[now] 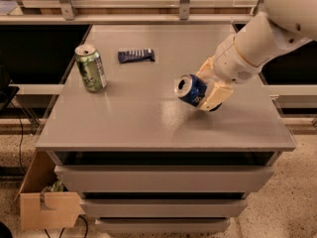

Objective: Knock pepsi can over

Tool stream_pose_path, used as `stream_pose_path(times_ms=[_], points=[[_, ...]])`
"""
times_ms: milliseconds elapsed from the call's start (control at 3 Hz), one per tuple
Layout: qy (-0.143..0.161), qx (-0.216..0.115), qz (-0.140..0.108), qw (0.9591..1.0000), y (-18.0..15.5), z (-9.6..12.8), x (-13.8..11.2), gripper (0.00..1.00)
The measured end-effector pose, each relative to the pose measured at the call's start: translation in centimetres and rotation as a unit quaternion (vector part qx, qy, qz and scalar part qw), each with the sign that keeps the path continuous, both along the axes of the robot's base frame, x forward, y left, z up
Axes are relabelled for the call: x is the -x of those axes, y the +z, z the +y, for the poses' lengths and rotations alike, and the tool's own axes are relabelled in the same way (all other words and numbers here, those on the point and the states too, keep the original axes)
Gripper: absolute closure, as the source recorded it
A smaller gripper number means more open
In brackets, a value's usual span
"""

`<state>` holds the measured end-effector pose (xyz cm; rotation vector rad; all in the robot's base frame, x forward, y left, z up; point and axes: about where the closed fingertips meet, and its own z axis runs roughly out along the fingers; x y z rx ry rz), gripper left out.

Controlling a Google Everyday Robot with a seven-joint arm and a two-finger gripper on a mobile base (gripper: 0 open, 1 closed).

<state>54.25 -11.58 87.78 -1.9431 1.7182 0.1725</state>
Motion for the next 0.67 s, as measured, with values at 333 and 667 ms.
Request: stream_pose_path(times_ms=[333,667], points=[[0.002,0.078,-0.019,0.9968,-0.88,0.36,-0.40,1.00],[0.000,0.135,-0.037,0.9901,-1.08,0.01,-1.18,1.00]])
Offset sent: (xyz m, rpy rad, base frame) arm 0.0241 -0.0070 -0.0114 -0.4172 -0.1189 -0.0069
